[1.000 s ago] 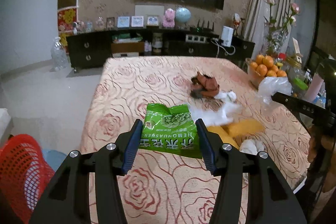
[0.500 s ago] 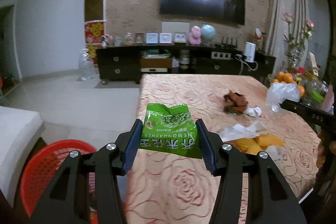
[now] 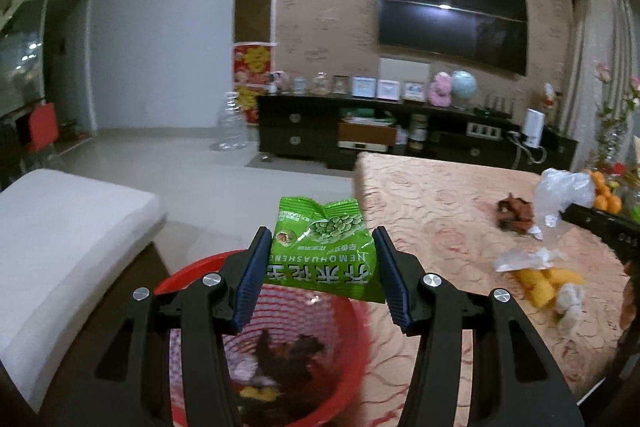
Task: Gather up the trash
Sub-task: 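Carry the snack bag and plastic wrap over the red wastebasket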
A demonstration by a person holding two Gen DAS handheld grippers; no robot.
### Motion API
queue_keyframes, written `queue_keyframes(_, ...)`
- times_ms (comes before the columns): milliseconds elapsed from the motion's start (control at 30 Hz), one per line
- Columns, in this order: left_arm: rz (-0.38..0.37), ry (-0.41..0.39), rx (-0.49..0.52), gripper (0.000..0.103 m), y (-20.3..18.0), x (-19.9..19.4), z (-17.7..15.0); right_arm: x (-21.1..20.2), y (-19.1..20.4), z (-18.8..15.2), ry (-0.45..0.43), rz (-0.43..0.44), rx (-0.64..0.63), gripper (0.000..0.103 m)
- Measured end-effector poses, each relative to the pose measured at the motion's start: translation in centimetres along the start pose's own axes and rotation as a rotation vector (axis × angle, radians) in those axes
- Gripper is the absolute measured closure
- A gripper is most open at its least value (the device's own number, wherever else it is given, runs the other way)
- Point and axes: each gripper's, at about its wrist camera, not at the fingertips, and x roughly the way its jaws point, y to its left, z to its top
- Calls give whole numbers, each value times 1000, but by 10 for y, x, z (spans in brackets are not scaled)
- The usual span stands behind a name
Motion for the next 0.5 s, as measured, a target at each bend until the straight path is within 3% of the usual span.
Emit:
queue_keyframes(133,61,14,-12,53,17,3,-3,9,21,4,20,43,-29,67)
queue_keyframes(500,133,28,-51,53,45,1,-6,41,98,14,79,182,-146,66)
